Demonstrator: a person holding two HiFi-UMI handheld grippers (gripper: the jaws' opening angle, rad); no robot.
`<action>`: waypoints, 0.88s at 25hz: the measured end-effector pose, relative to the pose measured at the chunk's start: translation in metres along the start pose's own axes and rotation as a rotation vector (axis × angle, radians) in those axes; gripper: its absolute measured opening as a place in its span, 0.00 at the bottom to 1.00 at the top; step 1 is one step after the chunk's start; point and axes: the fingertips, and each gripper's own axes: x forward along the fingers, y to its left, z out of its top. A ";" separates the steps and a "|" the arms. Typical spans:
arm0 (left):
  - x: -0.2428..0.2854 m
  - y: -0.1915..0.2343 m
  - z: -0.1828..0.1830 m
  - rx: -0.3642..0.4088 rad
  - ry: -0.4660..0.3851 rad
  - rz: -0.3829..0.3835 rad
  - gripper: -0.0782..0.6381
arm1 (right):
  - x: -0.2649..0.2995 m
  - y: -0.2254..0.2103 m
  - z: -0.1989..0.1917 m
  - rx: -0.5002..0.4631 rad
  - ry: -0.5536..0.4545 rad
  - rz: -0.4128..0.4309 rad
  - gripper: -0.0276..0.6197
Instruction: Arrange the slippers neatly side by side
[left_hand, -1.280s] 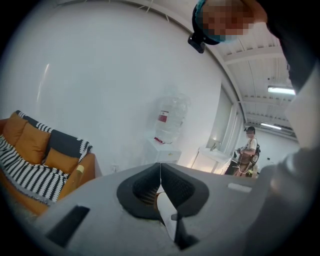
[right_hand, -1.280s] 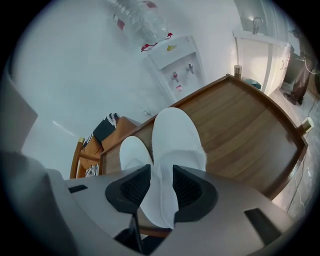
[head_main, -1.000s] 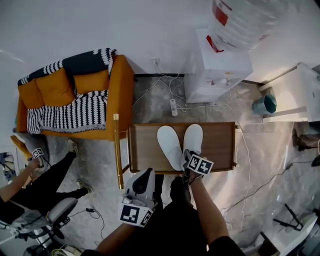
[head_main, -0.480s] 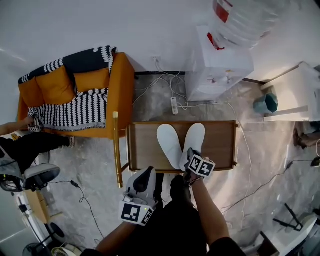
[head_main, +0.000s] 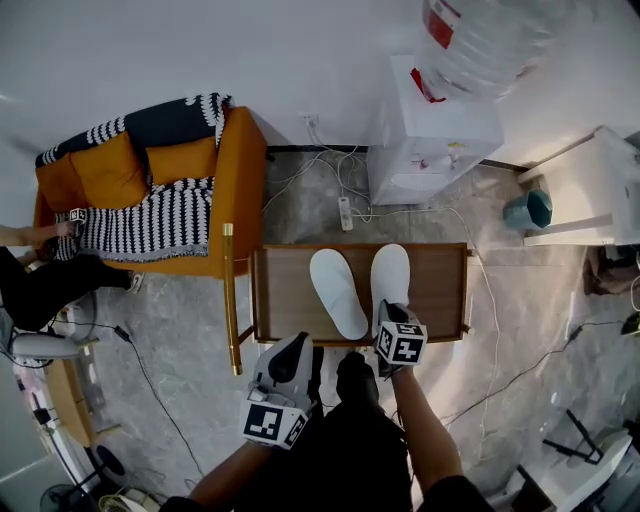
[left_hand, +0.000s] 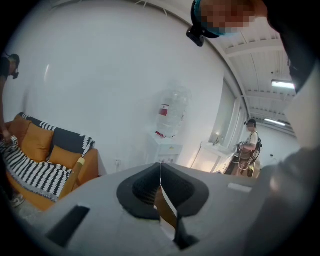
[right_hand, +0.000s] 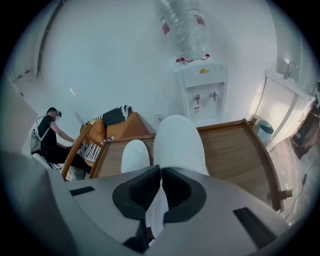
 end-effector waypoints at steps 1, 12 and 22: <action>0.000 0.000 -0.001 0.000 0.001 0.001 0.13 | 0.002 -0.002 -0.001 -0.002 0.004 -0.004 0.08; 0.000 -0.005 -0.016 -0.012 0.023 0.017 0.13 | 0.037 -0.035 -0.033 0.017 0.088 -0.078 0.08; 0.008 -0.008 -0.028 -0.014 0.043 0.009 0.13 | 0.043 -0.030 -0.028 -0.017 0.075 -0.051 0.07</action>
